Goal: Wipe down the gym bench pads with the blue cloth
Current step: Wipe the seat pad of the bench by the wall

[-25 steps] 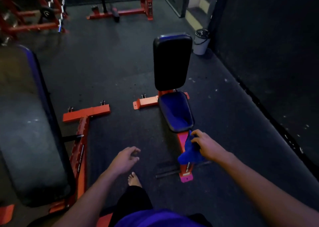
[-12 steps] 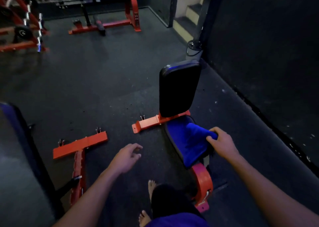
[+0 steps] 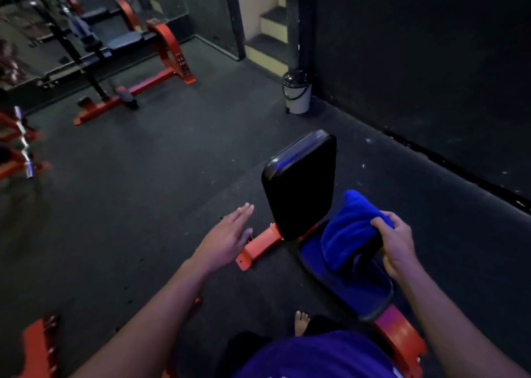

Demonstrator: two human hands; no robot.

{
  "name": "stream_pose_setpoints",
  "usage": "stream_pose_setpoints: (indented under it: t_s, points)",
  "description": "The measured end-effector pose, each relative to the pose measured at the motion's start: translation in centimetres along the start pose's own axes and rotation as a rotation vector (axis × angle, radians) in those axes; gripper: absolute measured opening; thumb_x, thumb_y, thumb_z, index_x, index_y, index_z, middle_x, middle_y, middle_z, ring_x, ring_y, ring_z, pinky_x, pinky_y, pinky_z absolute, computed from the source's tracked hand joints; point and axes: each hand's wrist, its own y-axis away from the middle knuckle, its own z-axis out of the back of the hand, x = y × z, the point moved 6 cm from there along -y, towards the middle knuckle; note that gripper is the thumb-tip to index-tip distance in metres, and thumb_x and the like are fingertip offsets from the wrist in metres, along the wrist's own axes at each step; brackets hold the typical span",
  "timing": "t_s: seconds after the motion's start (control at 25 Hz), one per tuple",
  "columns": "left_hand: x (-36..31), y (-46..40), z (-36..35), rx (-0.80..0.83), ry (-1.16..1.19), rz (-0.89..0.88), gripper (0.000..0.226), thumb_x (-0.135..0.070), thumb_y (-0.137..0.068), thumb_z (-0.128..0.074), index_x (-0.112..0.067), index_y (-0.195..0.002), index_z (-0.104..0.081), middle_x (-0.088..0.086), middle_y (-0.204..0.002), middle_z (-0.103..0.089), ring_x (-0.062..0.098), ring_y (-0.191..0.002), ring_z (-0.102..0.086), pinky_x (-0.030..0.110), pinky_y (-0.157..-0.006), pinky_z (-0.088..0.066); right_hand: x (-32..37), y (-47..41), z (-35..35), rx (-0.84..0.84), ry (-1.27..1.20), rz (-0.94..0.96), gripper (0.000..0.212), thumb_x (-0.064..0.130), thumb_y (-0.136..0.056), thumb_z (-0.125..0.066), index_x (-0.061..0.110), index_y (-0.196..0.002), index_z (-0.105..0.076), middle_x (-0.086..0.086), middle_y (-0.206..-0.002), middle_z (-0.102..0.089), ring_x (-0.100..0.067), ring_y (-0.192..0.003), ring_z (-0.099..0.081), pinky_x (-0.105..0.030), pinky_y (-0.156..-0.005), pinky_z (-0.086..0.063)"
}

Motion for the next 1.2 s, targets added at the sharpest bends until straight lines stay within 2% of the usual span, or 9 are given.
stream_pose_setpoints:
  t_s: [0.16,0.32,0.4,0.52,0.6,0.8,0.96,1.12,1.2]
  points:
    - [1.6,-6.7,2.1,0.025,-0.025,-0.109,0.057,-0.034,-0.109,-0.039,-0.017,-0.161,-0.023,-0.002,-0.169,-0.019,0.015,-0.155,-0.02,0.039,-0.127,-0.018,2.9,-0.5,-3.6,-0.032,0.061,0.035,0.014,0.006,-0.091,-0.061,0.008,-0.103,-0.066,-0.007,-0.091,-0.068,-0.021,-0.085,-0.064,-0.037,-0.077,-0.052]
    - [5.3,-13.2,3.3,0.077,0.001,-0.205,0.056,-0.03,-0.11,-0.039,-0.018,-0.162,-0.023,-0.004,-0.169,-0.017,0.014,-0.156,-0.017,0.036,-0.125,-0.012,4.1,-1.5,-7.4,-0.148,0.154,0.065,0.008,0.013,-0.088,-0.067,0.019,-0.092,-0.071,-0.007,-0.092,-0.073,-0.023,-0.091,-0.069,-0.044,-0.084,-0.056]
    - [7.3,-15.9,4.2,0.115,0.005,-0.264,0.056,-0.033,-0.11,-0.037,-0.018,-0.162,-0.022,-0.004,-0.169,-0.016,0.014,-0.156,-0.015,0.038,-0.126,-0.011,4.6,-1.2,-9.3,-0.254,0.176,0.075,0.008,0.014,-0.087,-0.068,0.022,-0.086,-0.071,-0.006,-0.088,-0.073,-0.021,-0.086,-0.068,-0.044,-0.083,-0.056]
    - [9.3,-19.4,5.5,0.186,-0.01,-0.342,0.07,-0.056,-0.104,-0.021,-0.018,-0.162,-0.019,-0.004,-0.17,-0.014,0.015,-0.157,-0.012,0.037,-0.126,-0.007,5.8,0.1,-12.1,-0.39,0.23,0.104,0.01,0.013,-0.086,-0.068,0.023,-0.086,-0.069,-0.003,-0.087,-0.072,-0.02,-0.083,-0.065,-0.045,-0.082,-0.055]
    - [10.3,-21.8,5.8,0.228,-0.034,-0.384,0.071,-0.055,-0.102,-0.016,-0.017,-0.163,-0.016,-0.002,-0.171,-0.011,0.015,-0.157,-0.008,0.036,-0.125,-0.004,6.8,0.9,-14.2,-0.471,0.286,0.139,0.011,0.013,-0.085,-0.069,0.023,-0.087,-0.068,0.002,-0.087,-0.071,-0.018,-0.083,-0.064,-0.042,-0.081,-0.053]
    - [9.1,-24.9,4.9,0.334,-0.095,-0.491,0.059,-0.034,-0.112,-0.029,-0.014,-0.163,-0.008,0.001,-0.171,-0.005,0.016,-0.158,-0.002,0.036,-0.126,-0.001,8.6,2.9,-17.8,-0.586,0.336,0.191,0.014,0.012,-0.084,-0.069,0.025,-0.085,-0.068,0.013,-0.087,-0.069,-0.006,-0.081,-0.062,-0.029,-0.076,-0.049]
    - [7.4,-28.7,3.4,0.424,-0.159,-0.575,0.06,-0.035,-0.112,-0.029,-0.015,-0.163,-0.005,0.001,-0.171,-0.002,0.016,-0.158,-0.001,0.037,-0.126,-0.002,10.1,0.9,-18.4,-0.735,0.286,0.224,0.01,0.018,-0.082,-0.071,0.026,-0.088,-0.069,0.015,-0.089,-0.07,-0.002,-0.084,-0.063,-0.03,-0.079,-0.051]
    - [6.9,-30.7,1.5,0.521,-0.252,-0.646,0.061,-0.034,-0.111,-0.03,-0.012,-0.163,-0.005,0.004,-0.172,-0.002,0.02,-0.158,-0.004,0.038,-0.126,-0.004,9.2,-2.4,-21.7,-0.691,0.268,0.247,0.014,0.023,-0.081,-0.076,0.021,-0.095,-0.073,0.01,-0.091,-0.072,-0.007,-0.086,-0.066,-0.031,-0.084,-0.052]
    - [6.6,-32.3,0.5,0.542,-0.273,-0.654,0.061,-0.033,-0.111,-0.031,-0.011,-0.163,-0.005,0.006,-0.171,-0.002,0.021,-0.158,-0.005,0.038,-0.125,-0.005,8.7,-3.6,-24.4,-0.639,0.487,0.382,0.022,0.033,-0.082,-0.074,0.018,-0.098,-0.074,0.005,-0.098,-0.071,-0.014,-0.097,-0.065,-0.035,-0.089,-0.05]
